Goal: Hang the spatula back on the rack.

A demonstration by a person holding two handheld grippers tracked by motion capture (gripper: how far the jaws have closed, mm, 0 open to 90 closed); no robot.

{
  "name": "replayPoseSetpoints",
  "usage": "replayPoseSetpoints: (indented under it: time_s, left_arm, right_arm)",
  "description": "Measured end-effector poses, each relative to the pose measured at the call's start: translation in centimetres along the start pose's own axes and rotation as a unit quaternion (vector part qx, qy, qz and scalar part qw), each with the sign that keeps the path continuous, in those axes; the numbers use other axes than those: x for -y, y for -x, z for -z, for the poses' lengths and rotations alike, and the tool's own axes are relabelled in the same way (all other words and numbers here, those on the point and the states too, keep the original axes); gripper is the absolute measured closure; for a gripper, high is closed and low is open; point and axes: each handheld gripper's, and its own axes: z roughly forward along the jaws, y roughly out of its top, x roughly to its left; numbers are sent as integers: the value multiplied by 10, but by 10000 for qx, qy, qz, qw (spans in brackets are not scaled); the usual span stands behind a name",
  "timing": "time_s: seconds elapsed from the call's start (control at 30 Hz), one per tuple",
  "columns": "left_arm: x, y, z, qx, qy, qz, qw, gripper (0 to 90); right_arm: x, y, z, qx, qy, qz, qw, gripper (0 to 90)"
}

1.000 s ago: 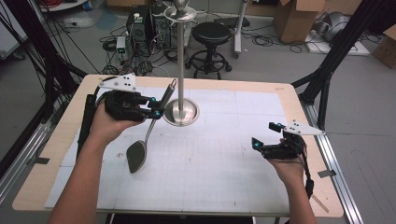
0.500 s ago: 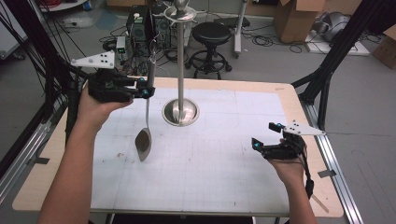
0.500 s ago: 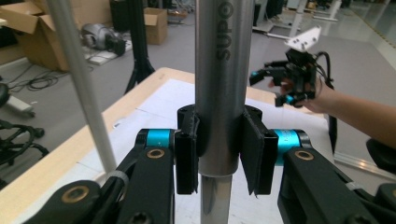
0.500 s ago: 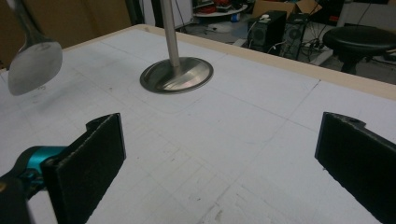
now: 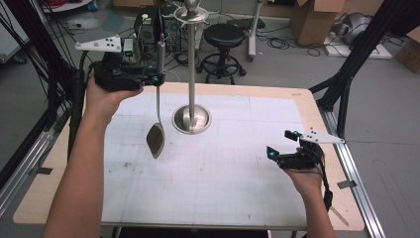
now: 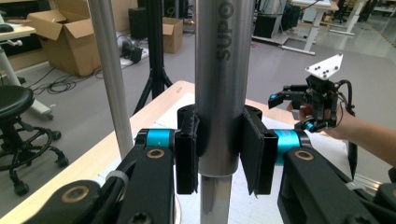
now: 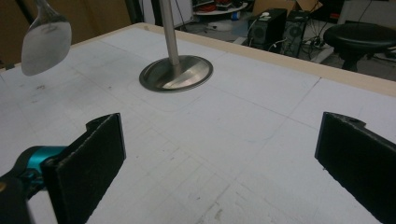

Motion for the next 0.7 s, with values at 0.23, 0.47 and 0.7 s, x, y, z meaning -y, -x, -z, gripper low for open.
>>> replayPoseSetpoints:
  time_s: [0.23,0.47,0.7]
  left_arm:
    - [-3,-17,0,-50,-41,52,10000,691]
    - [-1,-41,-1,-151,46,198,9997,691]
    - [-16,-59,-7,-296,-108,166,9994,691]
  right_arm:
    - [0,-1,2,0,16,14,10000,7]
    - [2,0,2,5,-30,2,10000,7]
    - [4,0,0,5,-82,48,10000,7]
